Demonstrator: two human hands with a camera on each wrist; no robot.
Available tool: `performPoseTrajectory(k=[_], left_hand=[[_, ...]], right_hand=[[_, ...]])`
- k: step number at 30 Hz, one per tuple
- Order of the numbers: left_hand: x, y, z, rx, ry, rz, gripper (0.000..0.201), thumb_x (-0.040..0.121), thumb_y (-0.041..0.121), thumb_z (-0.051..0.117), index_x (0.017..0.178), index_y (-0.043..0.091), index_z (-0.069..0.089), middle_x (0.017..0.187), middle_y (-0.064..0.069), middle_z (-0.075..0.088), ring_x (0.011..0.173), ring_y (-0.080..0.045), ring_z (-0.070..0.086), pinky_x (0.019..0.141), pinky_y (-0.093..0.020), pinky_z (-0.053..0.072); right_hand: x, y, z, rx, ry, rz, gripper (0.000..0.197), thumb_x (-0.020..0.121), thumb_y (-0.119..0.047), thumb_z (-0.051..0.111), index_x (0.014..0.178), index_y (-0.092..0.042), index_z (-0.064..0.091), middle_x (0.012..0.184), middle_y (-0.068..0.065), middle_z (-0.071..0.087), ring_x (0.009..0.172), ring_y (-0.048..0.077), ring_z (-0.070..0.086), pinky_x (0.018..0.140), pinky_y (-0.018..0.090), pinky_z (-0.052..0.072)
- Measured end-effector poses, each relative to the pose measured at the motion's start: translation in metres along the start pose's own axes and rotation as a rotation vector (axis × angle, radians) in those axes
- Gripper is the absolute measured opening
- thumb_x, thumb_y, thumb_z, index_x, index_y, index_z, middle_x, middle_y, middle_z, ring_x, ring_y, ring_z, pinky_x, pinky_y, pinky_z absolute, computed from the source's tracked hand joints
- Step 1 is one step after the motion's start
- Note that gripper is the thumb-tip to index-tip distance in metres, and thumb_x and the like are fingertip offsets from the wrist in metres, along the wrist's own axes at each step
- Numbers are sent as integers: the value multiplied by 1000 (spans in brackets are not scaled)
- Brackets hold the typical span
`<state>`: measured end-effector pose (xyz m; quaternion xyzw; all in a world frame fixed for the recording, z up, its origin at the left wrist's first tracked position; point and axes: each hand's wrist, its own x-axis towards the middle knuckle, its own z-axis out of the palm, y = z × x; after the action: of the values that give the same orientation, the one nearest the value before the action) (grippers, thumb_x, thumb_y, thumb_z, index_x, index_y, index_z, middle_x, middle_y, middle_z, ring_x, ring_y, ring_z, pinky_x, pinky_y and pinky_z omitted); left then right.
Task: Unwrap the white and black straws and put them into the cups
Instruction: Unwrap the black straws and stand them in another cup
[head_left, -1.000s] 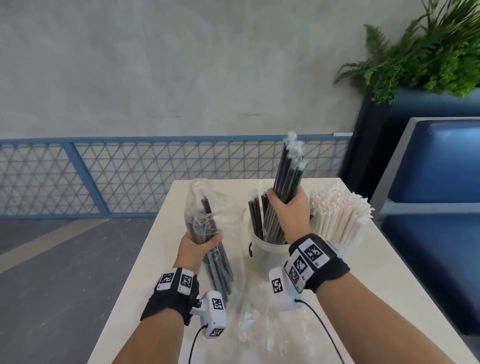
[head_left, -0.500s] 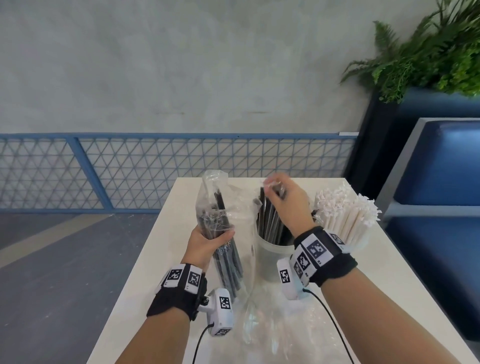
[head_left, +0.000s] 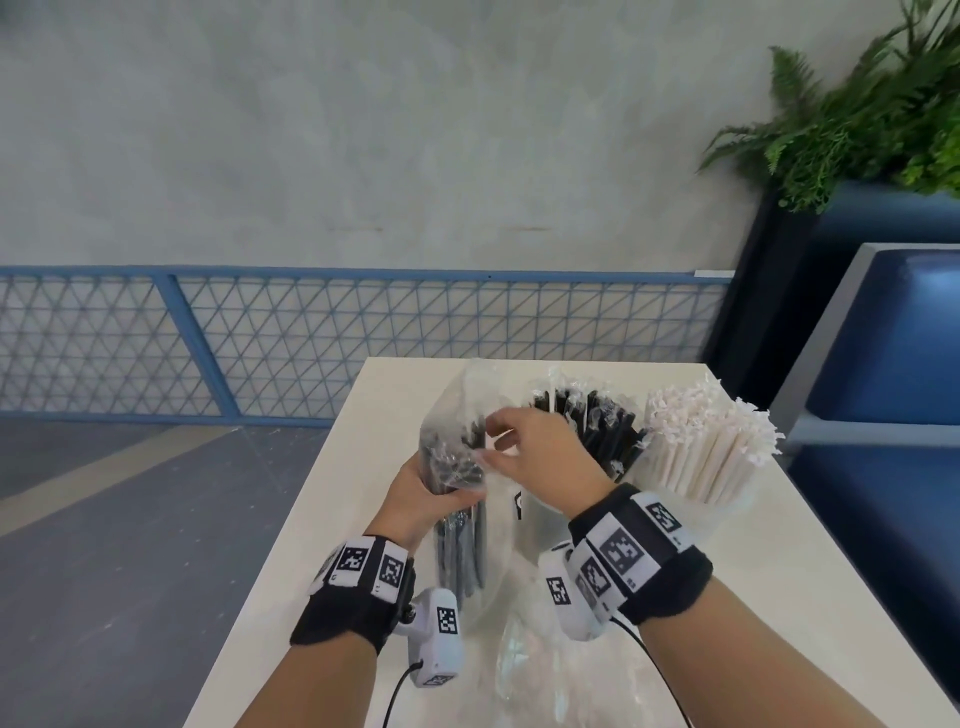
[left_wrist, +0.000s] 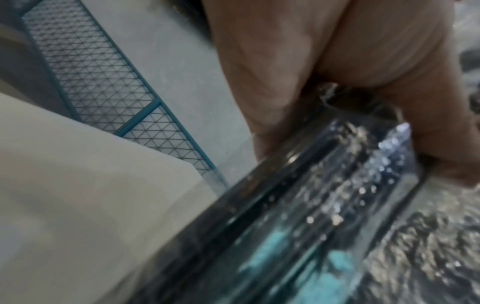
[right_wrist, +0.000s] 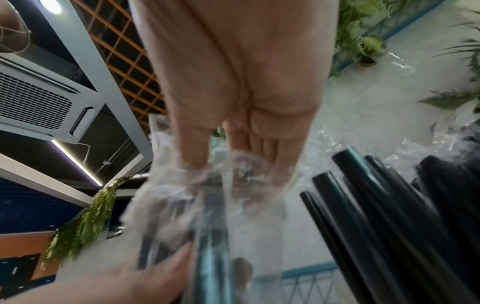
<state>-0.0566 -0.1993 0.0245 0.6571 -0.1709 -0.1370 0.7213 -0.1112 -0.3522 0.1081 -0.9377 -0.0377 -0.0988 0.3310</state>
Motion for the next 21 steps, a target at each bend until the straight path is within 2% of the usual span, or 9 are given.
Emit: performPoseTrajectory(k=[3, 5, 7, 8, 9, 10, 13, 17, 21], left_hand=[[1, 4, 6, 67, -142, 39, 75, 51, -10, 85, 117, 7, 55, 101, 4, 71, 93, -4, 68, 84, -20, 53], [3, 13, 15, 30, -309, 3, 95, 37, 14, 94, 122, 18, 53, 103, 15, 70, 97, 1, 65, 85, -16, 53], [1, 15, 29, -168, -406, 30, 100, 45, 34, 92, 131, 18, 43, 117, -10, 65, 114, -27, 57, 95, -31, 49], [-1, 16, 30, -133, -322, -12, 115, 37, 41, 92, 133, 9, 37, 108, -29, 59, 112, -44, 50, 99, -42, 45], [-5, 21, 26, -104, -193, -73, 129, 24, 45, 92, 132, 3, 34, 99, -32, 56, 107, -48, 46, 100, -50, 40], [-4, 17, 22, -29, -118, -34, 126, 20, 41, 91, 127, 5, 36, 97, -22, 55, 102, -43, 48, 99, -48, 41], [-9, 15, 19, 145, -113, -26, 68, 57, -2, 83, 105, 25, 43, 98, 9, 51, 91, -7, 55, 77, -11, 48], [-8, 12, 20, 196, -87, -45, 76, 67, -15, 73, 132, 4, 39, 100, 11, 54, 98, -10, 57, 77, -15, 45], [-4, 10, 19, 49, -142, -42, 93, 56, 11, 89, 132, 11, 36, 118, -7, 57, 115, -25, 57, 94, -36, 49]], right_hand=[[3, 5, 11, 2, -151, -14, 25, 73, -37, 74, 87, -19, 64, 90, -6, 63, 77, 5, 57, 76, 18, 49], [1, 6, 24, 86, -169, 18, 45, 62, -55, 70, 89, -19, 66, 83, -13, 65, 72, -2, 58, 67, 16, 47], [-3, 7, 37, 227, -134, 68, 45, 60, -54, 72, 88, -20, 64, 75, -20, 65, 67, -6, 58, 64, 11, 43], [-4, 9, 43, 294, -99, 85, 47, 60, -52, 73, 93, -19, 64, 82, -17, 67, 76, -4, 61, 69, 15, 47], [-4, 11, 47, 347, -65, 98, 53, 60, -52, 74, 100, -18, 64, 92, -7, 69, 88, 4, 64, 78, 23, 51], [-5, 12, 49, 391, -54, 109, 57, 60, -50, 76, 105, -17, 64, 100, -1, 69, 96, 10, 64, 86, 29, 52], [-5, 13, 48, 462, -63, 137, 50, 65, -33, 81, 108, -14, 64, 106, 2, 69, 103, 12, 63, 96, 32, 49], [-6, 9, 50, 607, 91, 132, 32, 70, -14, 80, 99, -12, 68, 96, -1, 69, 94, 6, 63, 90, 18, 47], [-2, 4, 40, 729, 190, 220, 25, 73, -10, 77, 94, -1, 67, 87, 11, 71, 81, 18, 67, 82, 33, 55]])
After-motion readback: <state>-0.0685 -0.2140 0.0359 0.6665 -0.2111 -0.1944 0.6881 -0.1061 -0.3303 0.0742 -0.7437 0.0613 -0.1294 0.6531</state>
